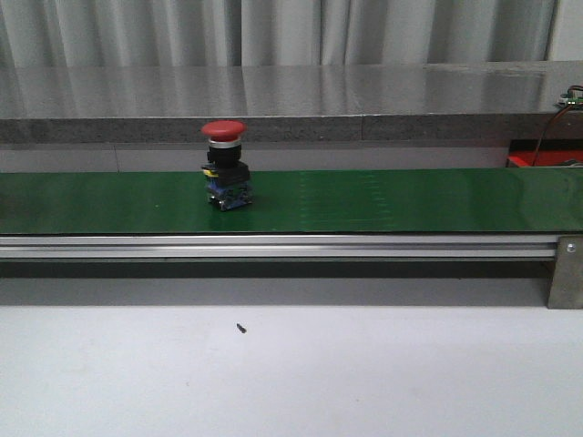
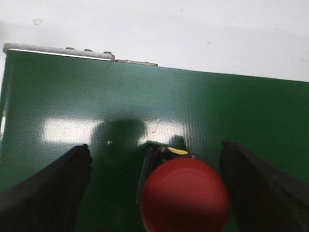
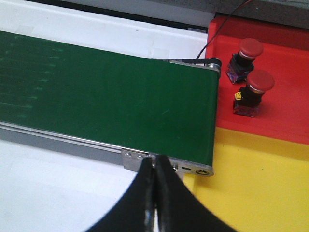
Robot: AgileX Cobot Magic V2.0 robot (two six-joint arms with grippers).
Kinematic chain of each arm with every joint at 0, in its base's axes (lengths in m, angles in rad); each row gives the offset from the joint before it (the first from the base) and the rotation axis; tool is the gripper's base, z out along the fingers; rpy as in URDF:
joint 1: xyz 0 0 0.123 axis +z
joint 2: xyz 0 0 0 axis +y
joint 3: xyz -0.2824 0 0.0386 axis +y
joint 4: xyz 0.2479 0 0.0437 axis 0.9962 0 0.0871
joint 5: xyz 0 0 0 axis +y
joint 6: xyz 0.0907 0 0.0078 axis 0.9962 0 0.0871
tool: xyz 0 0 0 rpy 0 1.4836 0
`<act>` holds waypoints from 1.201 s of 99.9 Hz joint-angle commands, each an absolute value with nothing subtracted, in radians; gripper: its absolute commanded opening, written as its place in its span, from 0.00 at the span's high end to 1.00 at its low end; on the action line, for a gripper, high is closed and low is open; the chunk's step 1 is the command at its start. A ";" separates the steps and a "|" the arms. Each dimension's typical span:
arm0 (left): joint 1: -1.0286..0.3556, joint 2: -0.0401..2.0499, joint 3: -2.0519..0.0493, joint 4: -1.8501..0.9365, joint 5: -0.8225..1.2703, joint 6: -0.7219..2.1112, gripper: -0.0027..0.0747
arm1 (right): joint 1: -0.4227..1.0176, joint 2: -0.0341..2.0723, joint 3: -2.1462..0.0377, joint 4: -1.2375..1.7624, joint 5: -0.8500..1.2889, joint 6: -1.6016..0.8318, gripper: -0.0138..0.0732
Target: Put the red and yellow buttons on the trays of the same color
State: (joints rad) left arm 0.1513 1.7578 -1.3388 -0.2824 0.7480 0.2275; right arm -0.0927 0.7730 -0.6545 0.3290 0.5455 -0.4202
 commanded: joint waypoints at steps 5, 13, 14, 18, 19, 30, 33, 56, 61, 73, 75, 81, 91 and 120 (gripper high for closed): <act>0.146 1.669 -1.367 -0.323 0.693 0.229 0.20 | -0.101 0.767 -0.679 0.347 0.490 -0.422 0.95; 0.146 1.624 -1.367 -0.329 0.691 0.229 0.20 | -0.101 0.767 -0.679 0.347 0.490 -0.422 0.95; 0.146 1.620 -1.367 -0.329 0.691 0.229 0.20 | -0.101 0.767 -0.679 0.347 0.490 -0.422 0.95; 0.144 1.592 -1.367 -0.329 0.691 0.230 0.20 | -0.101 0.767 -0.679 0.347 0.490 -0.422 0.95; 0.144 1.587 -1.367 -0.329 0.691 0.230 0.20 | -0.101 0.767 -0.679 0.347 0.490 -0.422 0.95; 0.121 1.503 -1.367 -0.329 0.691 0.277 0.20 | -0.101 0.767 -0.679 0.347 0.490 -0.422 0.95; 0.110 1.481 -1.365 -0.329 0.691 0.284 0.20 | -0.101 0.767 -0.679 0.347 0.490 -0.422 0.95; -0.007 1.235 -1.212 -0.332 0.545 0.303 0.20 | -0.101 0.767 -0.679 0.347 0.490 -0.422 0.95; -0.029 1.185 -1.164 -0.332 0.504 0.303 0.20 | -0.101 0.767 -0.679 0.347 0.490 -0.422 0.95; -0.081 1.044 -1.009 -0.332 0.404 0.303 0.21 | -0.101 0.767 -0.679 0.347 0.490 -0.422 0.95; -0.088 1.020 -0.982 -0.332 0.391 0.303 0.21 | -0.101 0.767 -0.679 0.347 0.490 -0.422 0.95; -0.102 0.947 -0.899 -0.339 0.365 0.303 0.23 | -0.101 0.767 -0.679 0.347 0.490 -0.422 0.95; -0.102 0.843 -0.778 -0.350 0.353 0.303 0.31 | -0.101 0.767 -0.679 0.347 0.490 -0.422 0.95; -0.102 0.610 -0.512 -0.351 0.295 0.303 0.81 | -0.101 0.767 -0.679 0.349 0.490 -0.422 0.95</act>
